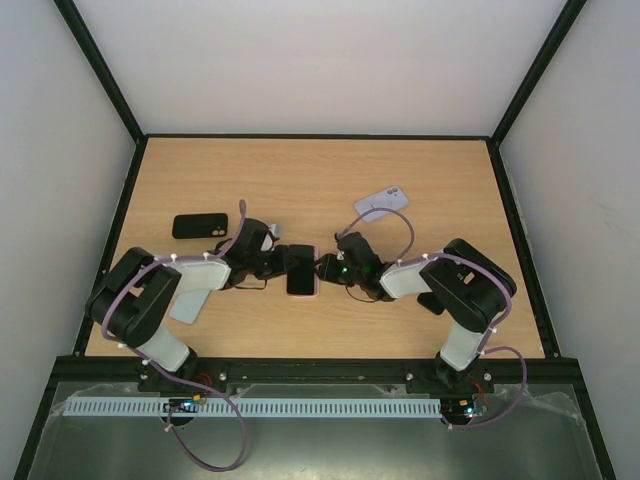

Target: Put the phone into the phone case

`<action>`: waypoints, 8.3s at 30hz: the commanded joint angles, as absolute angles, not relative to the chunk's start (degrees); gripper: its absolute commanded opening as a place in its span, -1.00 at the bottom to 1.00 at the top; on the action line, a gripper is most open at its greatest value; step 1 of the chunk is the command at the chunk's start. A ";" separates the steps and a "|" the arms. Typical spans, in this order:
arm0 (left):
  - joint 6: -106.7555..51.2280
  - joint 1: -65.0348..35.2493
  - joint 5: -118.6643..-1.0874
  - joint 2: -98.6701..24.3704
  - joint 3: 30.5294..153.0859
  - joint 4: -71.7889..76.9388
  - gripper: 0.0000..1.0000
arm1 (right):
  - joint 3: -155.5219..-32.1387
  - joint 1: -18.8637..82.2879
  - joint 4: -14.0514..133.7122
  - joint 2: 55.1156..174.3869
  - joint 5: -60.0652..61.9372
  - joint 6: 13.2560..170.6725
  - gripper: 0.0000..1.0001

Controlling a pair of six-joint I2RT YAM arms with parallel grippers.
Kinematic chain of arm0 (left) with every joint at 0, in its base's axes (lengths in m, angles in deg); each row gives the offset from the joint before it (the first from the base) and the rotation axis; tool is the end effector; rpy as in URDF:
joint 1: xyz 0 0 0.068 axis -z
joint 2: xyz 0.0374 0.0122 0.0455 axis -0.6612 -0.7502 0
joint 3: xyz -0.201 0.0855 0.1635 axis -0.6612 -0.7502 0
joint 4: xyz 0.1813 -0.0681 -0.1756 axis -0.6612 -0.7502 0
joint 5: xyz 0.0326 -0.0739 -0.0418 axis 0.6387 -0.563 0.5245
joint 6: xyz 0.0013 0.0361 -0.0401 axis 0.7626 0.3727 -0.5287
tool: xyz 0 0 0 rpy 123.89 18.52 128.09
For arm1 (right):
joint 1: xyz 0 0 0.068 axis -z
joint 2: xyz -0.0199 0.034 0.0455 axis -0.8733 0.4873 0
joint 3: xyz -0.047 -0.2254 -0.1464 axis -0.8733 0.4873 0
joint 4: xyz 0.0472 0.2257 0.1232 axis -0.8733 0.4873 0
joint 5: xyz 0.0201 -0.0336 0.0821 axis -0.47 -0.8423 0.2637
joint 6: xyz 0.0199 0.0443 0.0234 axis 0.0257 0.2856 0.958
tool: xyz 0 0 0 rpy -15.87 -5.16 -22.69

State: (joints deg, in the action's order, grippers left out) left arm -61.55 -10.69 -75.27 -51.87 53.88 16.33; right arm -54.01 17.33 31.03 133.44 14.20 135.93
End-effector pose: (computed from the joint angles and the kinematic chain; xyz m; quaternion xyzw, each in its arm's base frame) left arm 0.2415 -0.1600 0.1398 -0.0273 0.8910 -0.4011 0.2112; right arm 0.2185 0.2249 0.1173 -0.0270 0.8787 0.4385 0.1866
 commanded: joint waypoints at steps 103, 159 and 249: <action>-67.26 -5.75 -68.51 -39.52 47.27 12.38 -0.53 | -48.79 14.06 35.32 123.39 10.29 140.99 -0.25; -66.99 -11.78 -74.90 -27.43 40.47 12.48 -0.10 | -43.79 12.50 10.02 125.56 22.54 152.18 -0.93; -64.49 -12.56 -79.02 -0.06 46.63 8.53 -0.95 | -32.23 6.39 9.73 90.65 26.80 151.48 -0.80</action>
